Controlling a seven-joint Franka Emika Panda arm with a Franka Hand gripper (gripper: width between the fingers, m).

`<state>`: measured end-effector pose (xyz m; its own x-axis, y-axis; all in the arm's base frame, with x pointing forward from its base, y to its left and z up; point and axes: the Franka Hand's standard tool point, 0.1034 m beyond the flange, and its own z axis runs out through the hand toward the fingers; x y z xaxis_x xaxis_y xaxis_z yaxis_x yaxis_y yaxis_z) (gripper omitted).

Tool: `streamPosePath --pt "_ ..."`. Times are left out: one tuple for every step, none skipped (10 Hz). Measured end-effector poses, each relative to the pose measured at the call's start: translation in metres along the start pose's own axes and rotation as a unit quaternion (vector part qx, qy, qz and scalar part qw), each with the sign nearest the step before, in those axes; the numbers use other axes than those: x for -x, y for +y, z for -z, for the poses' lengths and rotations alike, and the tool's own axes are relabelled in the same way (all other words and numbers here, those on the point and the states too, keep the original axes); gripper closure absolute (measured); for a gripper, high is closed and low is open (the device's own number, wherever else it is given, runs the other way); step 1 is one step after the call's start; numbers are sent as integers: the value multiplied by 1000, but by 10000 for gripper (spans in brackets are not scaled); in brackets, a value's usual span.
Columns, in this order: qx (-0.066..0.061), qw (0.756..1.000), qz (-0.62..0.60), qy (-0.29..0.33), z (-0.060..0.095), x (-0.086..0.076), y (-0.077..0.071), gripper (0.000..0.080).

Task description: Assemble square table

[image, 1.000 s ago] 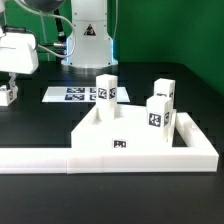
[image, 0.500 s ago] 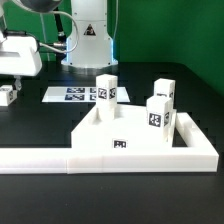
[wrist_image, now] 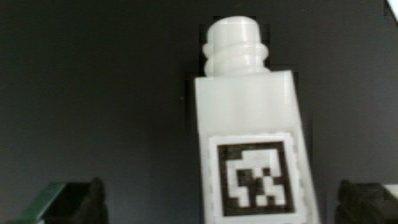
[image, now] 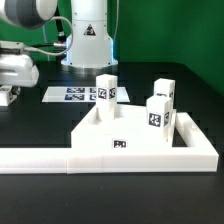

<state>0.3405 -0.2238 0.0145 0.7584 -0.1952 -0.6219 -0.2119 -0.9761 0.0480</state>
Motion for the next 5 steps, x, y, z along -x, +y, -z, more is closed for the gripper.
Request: streamPosePath --pt "0 999 -3 -36 -4 4 0 150" --pt "-1 999 -3 -54 -6 5 -1 150" --pt "-6 997 -4 -83 -7 9 -3 150" --pt "-4 996 -2 -84 -7 6 -3 150" --pt "-4 997 -1 -83 -6 6 -4 150"
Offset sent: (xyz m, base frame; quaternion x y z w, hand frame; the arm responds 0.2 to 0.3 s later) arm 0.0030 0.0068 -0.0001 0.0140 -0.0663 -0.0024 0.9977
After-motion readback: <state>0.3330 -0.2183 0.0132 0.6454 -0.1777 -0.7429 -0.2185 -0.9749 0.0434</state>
